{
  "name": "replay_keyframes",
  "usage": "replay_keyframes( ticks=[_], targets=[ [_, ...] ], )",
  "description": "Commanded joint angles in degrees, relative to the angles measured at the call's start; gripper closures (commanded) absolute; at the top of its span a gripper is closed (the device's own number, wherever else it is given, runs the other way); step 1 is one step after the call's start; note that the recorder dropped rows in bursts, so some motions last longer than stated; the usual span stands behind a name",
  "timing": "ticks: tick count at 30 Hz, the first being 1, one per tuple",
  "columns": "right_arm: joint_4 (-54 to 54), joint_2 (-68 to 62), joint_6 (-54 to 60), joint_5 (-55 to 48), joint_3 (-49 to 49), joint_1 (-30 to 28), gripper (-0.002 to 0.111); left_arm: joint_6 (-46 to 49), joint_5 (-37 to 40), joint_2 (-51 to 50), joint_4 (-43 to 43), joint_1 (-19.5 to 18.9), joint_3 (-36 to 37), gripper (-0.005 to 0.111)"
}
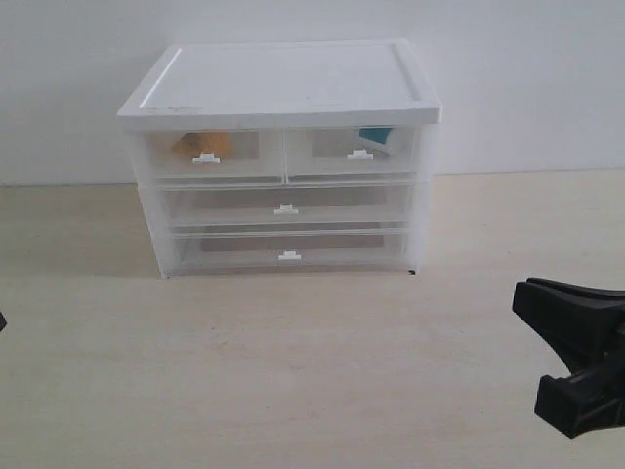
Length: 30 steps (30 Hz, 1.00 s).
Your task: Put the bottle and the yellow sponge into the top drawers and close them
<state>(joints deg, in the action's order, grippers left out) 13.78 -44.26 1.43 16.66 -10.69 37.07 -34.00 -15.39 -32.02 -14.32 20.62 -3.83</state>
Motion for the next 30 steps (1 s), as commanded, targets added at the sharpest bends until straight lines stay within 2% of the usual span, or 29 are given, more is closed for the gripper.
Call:
replay_keyframes(
  ticks=[1,30],
  targets=[
    [-0.26,0.35,0.53,-0.04,0.36,0.09,0.108,-0.50,-1.08,0.46,-0.09,0.33,0.24,0.103],
    [-0.26,0.35,0.40,-0.04,0.36,0.09,0.108,-1.29,-1.34,0.46,-0.09,0.33,0.24,0.103]
  ],
)
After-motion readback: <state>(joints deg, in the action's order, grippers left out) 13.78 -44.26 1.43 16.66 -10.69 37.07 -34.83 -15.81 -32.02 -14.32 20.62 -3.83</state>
